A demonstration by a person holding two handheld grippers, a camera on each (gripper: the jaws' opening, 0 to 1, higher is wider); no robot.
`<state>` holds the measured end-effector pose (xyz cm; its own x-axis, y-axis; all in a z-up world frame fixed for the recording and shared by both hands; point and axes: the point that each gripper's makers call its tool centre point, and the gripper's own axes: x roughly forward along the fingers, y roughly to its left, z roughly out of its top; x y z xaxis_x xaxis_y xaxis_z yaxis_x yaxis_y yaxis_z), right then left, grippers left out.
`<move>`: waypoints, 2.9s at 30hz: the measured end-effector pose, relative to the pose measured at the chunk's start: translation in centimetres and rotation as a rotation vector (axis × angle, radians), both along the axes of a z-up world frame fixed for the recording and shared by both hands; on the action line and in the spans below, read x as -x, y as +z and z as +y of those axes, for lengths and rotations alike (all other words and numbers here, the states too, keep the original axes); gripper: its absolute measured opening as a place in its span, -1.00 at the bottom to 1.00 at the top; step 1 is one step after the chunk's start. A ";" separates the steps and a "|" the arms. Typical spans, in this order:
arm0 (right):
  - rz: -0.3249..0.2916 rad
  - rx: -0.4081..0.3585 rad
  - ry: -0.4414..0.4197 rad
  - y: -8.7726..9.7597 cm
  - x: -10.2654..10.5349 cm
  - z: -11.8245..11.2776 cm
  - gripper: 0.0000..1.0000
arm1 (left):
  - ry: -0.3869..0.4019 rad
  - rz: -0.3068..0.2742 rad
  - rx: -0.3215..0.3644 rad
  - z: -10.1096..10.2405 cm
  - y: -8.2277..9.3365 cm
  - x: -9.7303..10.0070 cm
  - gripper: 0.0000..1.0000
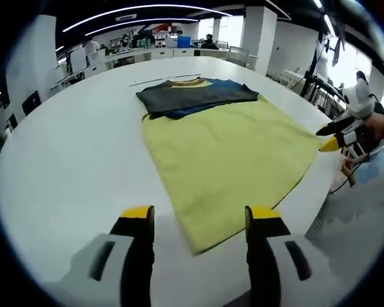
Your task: Fold the garment on the visible template until the final outline fits inside the template.
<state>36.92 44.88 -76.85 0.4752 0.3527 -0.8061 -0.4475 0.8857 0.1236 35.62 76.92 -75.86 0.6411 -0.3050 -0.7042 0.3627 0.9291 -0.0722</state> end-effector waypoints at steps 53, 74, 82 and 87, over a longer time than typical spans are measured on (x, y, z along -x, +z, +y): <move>-0.011 -0.033 -0.094 -0.2 0.9 -0.8 -1.00 | 0.112 0.163 -0.020 1.9 -0.8 3.9 -1.00; 0.040 -0.046 -0.062 -0.5 4.5 0.2 -1.00 | 0.065 0.229 -0.069 2.9 -0.9 7.5 -1.00; 0.073 -0.053 -0.056 -0.7 5.7 0.5 -1.00 | 0.075 0.247 -0.068 3.2 -1.0 8.5 -1.00; 0.086 -0.043 -0.036 -0.7 6.2 0.6 -1.00 | 0.079 0.259 -0.068 3.4 -1.0 8.9 -1.00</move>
<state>30.76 45.45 -77.60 0.4177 0.3716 -0.8291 -0.4012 0.8942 0.1987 26.67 80.34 -76.84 0.4574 -0.2077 -0.8647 0.2664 0.9597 -0.0896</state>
